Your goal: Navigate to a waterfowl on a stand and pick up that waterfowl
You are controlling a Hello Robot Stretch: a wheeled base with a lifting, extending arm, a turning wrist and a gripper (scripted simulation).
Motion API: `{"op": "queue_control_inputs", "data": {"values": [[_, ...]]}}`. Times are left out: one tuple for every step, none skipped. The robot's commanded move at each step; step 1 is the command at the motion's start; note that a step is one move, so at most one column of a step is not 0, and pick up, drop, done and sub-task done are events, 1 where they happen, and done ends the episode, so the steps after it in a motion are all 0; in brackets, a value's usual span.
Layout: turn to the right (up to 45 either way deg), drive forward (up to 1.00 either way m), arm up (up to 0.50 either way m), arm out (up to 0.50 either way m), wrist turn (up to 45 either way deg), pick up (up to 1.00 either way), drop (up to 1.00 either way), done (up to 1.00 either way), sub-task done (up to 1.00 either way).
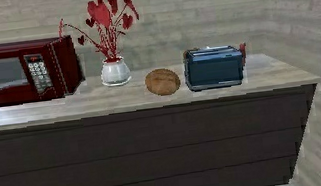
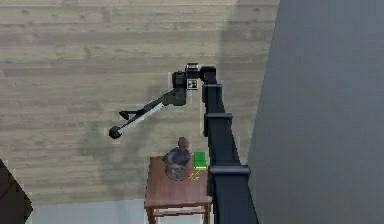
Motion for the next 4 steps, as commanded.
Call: {"op": "queue_control_inputs", "data": {"values": [[0.0,0.0,0.0,0.0,45.0,0.0,0.0,0.0,0.0],[0.0,0.0,0.0,0.0,45.0,0.0,0.0,0.0,0.0],[0.0,0.0,0.0,0.0,6.0,0.0,0.0,0.0,0.0],[0.0,0.0,-0.3,0.0,0.0,0.0,0.0,0.0,0.0]]}}
